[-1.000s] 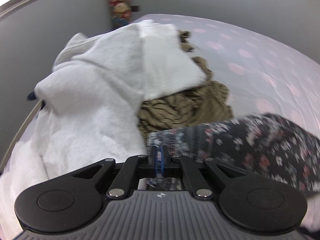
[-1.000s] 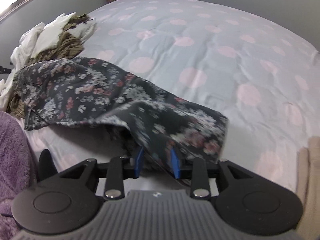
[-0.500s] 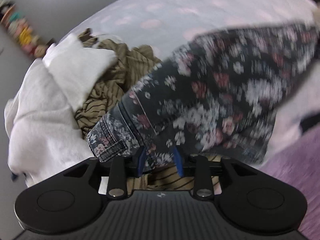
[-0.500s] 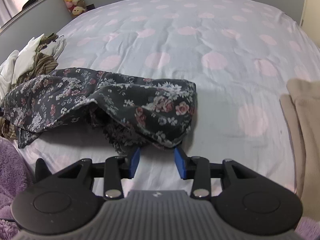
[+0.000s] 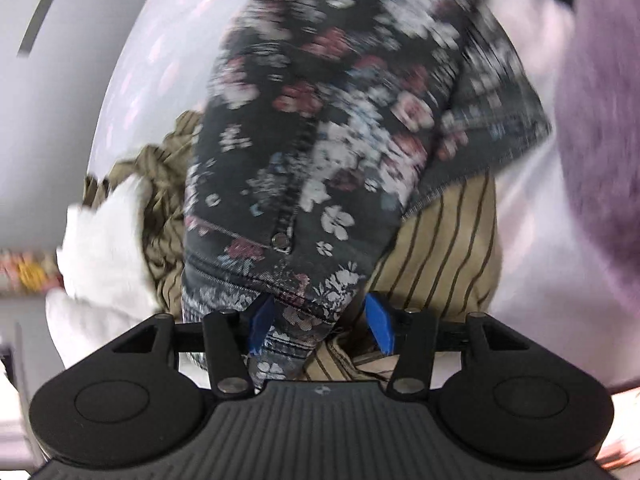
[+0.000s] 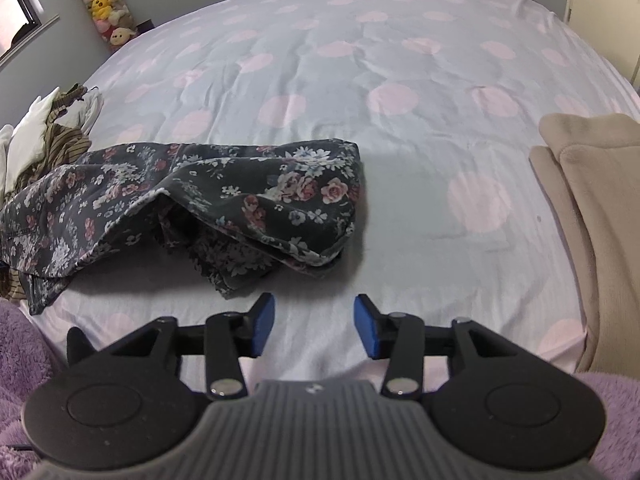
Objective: Fold clothes
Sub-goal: 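Release the floral garment from the right gripper onto the bed, then grasp the floral trousers' hem with the right gripper while the left gripper holds the waistband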
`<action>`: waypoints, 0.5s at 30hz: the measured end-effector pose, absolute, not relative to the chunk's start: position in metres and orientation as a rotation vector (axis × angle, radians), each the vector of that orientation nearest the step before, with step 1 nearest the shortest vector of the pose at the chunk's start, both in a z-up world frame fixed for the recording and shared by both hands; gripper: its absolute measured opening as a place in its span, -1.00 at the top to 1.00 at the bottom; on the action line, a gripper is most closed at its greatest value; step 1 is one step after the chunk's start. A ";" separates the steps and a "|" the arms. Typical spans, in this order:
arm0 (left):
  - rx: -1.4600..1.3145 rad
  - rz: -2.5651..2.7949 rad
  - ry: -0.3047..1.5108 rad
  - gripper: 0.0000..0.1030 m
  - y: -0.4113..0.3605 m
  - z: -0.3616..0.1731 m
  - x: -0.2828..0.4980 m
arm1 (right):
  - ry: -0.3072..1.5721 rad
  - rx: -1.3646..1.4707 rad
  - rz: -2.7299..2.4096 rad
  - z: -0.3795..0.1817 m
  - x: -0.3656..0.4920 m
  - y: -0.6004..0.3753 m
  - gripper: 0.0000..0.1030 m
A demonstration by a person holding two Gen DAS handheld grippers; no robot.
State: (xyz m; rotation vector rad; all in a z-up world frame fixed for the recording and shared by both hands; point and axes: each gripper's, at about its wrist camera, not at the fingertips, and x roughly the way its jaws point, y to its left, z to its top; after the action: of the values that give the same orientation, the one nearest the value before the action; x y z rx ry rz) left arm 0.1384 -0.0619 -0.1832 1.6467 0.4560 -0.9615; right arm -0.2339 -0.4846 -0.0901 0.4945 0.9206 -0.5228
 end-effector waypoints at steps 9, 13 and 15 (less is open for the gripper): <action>1.743 -0.841 0.302 0.50 -0.064 -0.205 0.135 | 0.938 0.504 -0.535 -0.092 -0.236 -0.484 -0.04; 1.550 -0.806 0.367 0.74 -0.069 -0.171 0.142 | 0.956 0.480 -0.528 -0.095 -0.235 -0.480 -0.04; 1.391 -0.783 0.427 0.79 -0.073 -0.145 0.150 | 0.971 0.451 -0.520 -0.098 -0.233 -0.477 -0.04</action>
State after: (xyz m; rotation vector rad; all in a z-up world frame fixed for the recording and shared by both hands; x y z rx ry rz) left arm 0.1503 -0.0734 -0.1451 1.3905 0.4267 -0.7828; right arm -0.2325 -0.4766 -0.0976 0.4510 0.9709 -0.5205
